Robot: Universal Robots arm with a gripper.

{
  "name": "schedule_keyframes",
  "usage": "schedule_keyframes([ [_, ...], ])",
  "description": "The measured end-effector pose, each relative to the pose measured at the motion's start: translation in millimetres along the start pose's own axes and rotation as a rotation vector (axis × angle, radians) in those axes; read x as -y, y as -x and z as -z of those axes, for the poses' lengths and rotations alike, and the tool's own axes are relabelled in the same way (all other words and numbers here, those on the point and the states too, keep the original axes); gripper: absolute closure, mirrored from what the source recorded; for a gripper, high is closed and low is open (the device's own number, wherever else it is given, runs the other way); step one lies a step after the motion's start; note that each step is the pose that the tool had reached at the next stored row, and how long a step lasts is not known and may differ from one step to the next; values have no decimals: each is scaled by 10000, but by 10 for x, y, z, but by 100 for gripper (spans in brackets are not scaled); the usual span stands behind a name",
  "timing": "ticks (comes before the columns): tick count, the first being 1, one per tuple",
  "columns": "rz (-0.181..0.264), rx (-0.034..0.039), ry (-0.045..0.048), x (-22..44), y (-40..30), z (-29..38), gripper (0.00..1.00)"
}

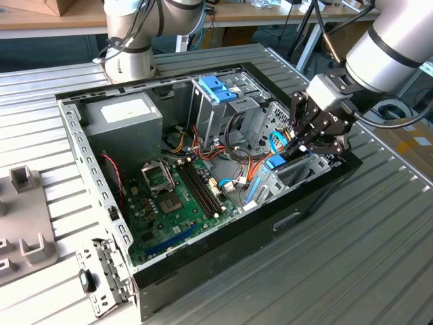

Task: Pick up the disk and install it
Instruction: 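Insert the second disk wire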

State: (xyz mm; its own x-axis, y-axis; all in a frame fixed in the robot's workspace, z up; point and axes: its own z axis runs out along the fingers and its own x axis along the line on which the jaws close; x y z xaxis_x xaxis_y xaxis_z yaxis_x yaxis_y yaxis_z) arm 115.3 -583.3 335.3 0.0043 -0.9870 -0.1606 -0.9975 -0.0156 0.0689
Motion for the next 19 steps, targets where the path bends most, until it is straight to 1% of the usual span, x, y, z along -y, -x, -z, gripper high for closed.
schedule_keyframes([
  [4, 0, 0, -1, 0, -1, -4, 84],
  [5, 1, 20, -1, 1, -1, -12, 84],
  [6, 1, 20, -2, 1, -2, -15, 83],
  [8, 0, 8, -1, 0, -2, -10, 71],
  [16, 0, 6, -1, 0, -1, -6, 71],
  [19, -1, 4, -1, -3, 7, 43, 71],
])
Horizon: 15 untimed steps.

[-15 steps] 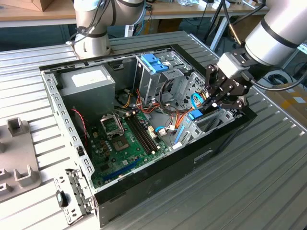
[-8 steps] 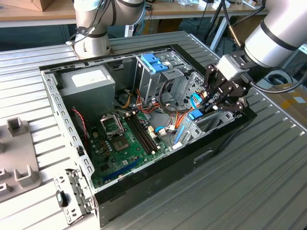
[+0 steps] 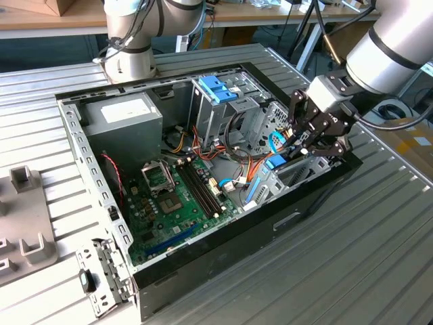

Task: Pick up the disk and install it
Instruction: 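Insert the second disk wire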

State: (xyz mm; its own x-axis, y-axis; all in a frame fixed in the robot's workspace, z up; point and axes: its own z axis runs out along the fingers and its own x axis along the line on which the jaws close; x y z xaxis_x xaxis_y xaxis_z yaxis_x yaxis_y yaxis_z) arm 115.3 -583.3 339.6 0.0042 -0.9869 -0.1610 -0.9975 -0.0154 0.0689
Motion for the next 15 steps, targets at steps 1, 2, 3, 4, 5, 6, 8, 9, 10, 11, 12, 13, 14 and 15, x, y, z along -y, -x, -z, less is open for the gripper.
schedule_keyframes([
  [1, 0, 0, 0, -1, 2, 14, 71],
  [2, 0, 2, 0, -2, 5, 31, 71],
  [3, 0, 1, 0, -3, 7, 45, 71],
  [4, 1, 3, 0, -4, 10, 60, 71],
  [5, 1, 4, 0, -5, 12, 71, 71],
  [6, 1, 7, 0, -6, 14, 89, 71],
  [8, 1, 9, 0, -8, 19, 114, 71],
  [9, 1, 12, 0, -9, 21, 127, 71],
  [10, 1, 13, 0, -10, 24, 143, 71],
  [11, 2, 16, 0, -11, 26, 161, 71],
  [12, 2, 17, 0, -12, 28, 173, 71],
  [13, 2, 19, 0, -13, 31, 189, 71],
  [14, 2, 21, 0, -14, 32, 199, 71],
  [15, 2, 22, 0, -15, 35, 214, 71],
])
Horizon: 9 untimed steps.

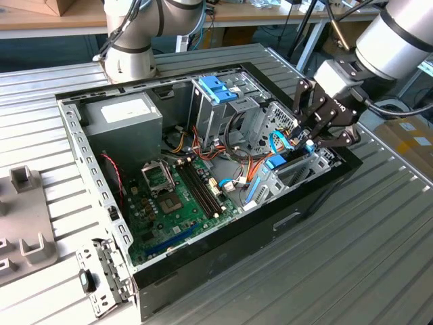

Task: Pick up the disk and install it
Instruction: 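Insert the second disk wire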

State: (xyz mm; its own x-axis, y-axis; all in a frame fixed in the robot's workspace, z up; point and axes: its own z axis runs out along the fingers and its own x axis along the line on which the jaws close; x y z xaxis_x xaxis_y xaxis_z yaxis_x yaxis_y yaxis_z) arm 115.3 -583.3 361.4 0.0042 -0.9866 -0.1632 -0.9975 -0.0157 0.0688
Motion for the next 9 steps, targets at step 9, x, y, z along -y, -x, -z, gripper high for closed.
schedule_keyframes([
  [9, 3, 35, 6, 5, 13, 70, 71],
])
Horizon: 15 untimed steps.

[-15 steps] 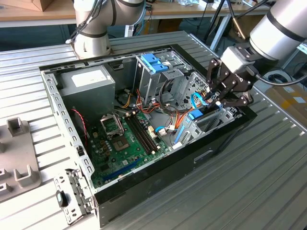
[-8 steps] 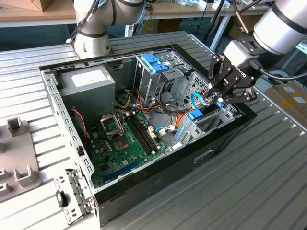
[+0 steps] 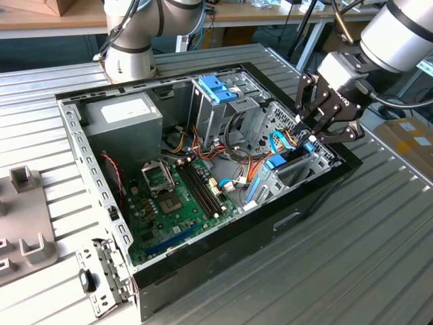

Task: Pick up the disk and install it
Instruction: 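Insert the second disk wire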

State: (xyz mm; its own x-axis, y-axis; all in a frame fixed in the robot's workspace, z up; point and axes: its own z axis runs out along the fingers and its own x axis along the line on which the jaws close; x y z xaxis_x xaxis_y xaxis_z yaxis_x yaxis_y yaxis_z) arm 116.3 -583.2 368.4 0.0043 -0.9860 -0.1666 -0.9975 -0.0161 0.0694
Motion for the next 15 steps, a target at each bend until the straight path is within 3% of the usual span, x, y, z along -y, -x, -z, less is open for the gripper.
schedule_keyframes([
  [1, -1, 19, 9, 14, 0, 0, 72],
  [4, -13, 24, 76, 102, -1, 5, 90],
  [9, -24, 26, 144, 199, -1, 10, 90],
  [15, -23, 27, 149, 208, -2, 10, 90],
])
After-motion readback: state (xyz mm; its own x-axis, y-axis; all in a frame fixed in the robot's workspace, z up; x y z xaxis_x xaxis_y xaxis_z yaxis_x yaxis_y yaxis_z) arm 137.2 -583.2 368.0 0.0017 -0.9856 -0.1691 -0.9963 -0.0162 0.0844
